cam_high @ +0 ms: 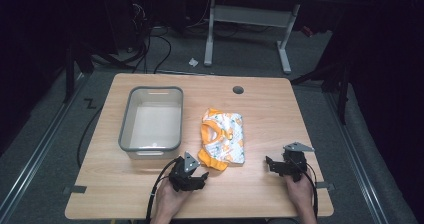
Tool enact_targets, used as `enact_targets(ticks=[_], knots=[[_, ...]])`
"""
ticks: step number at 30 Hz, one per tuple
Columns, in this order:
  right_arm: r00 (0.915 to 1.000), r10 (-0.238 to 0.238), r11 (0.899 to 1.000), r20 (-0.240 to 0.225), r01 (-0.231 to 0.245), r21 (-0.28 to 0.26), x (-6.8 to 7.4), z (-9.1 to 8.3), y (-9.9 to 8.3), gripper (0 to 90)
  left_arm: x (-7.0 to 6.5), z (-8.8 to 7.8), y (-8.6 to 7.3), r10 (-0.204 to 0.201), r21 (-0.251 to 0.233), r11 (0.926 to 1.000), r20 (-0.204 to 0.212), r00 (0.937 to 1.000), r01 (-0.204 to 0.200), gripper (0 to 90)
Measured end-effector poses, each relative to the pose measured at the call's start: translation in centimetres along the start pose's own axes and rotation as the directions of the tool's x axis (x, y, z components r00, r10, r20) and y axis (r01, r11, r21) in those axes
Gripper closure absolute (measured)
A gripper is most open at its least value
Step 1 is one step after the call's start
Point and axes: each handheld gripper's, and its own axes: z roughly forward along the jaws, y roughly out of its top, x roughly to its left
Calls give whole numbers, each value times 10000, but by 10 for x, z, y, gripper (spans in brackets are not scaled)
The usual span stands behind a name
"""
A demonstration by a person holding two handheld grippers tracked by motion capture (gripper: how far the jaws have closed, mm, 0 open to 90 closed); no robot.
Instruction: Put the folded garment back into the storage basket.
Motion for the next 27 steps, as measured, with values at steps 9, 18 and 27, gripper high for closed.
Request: enact_targets(ticks=[9,18,27], knots=[[10000,9,10000,-1,-9,3,0,0,0,147,-9,-1,8,156,-158,9998,217,9996,-152,332],[10000,11,10000,-2,-11,3,0,0,0,147,-12,-6,18,401,-281,9988,195,9990,-395,337],[10000,16,10000,1,-16,3,0,0,0,147,-13,-4,28,662,-326,9973,195,9976,-655,338]])
